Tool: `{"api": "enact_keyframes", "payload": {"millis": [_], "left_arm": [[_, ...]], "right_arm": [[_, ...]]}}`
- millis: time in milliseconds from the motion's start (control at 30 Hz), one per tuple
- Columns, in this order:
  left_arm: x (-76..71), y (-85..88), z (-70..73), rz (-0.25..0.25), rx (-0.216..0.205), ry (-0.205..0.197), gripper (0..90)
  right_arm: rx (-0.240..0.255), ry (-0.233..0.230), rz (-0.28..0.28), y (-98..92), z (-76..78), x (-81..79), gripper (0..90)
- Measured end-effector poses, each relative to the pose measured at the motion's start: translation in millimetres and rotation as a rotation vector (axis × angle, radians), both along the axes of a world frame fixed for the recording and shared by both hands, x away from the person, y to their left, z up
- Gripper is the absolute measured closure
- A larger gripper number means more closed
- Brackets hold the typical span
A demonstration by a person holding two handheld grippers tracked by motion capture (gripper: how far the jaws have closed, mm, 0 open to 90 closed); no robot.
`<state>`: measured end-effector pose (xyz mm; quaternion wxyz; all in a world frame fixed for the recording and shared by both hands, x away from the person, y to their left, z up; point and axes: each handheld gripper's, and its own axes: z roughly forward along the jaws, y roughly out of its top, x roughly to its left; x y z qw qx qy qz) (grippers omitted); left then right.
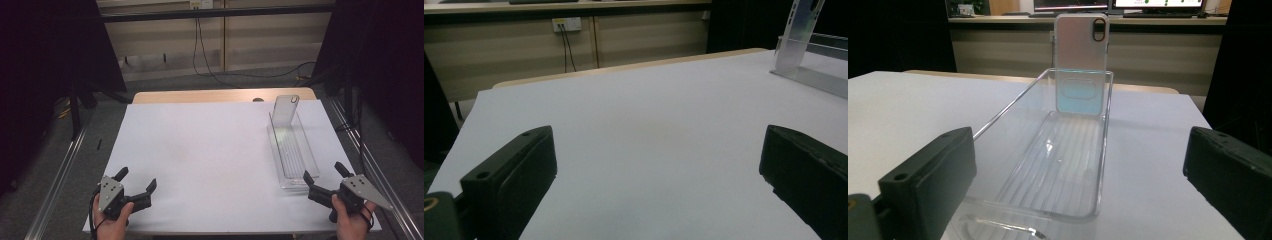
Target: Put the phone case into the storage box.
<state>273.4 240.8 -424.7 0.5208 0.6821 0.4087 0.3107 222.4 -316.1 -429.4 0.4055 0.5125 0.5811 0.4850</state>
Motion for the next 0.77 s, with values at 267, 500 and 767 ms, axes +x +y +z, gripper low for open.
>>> {"api": "enact_keyframes", "payload": {"millis": [267,500,767], "left_arm": [[-2.8,1.9,-0.2,-0.005,-0.008,0.004,1.6],[-0.9,1.8,-0.8,0.001,-0.007,0.006,1.6],[2.9,2.0,-0.3,0.006,-0.03,0.01,1.6]], "right_arm": [[0.005,0.02,-0.032,-6.3,-8.9,-8.6,0.0],[-0.012,0.027,-0.023,-4.1,-11.3,-10.4,0.0],[-0.027,0.017,-0.003,-1.8,-11.6,-7.0,0.0]]}}
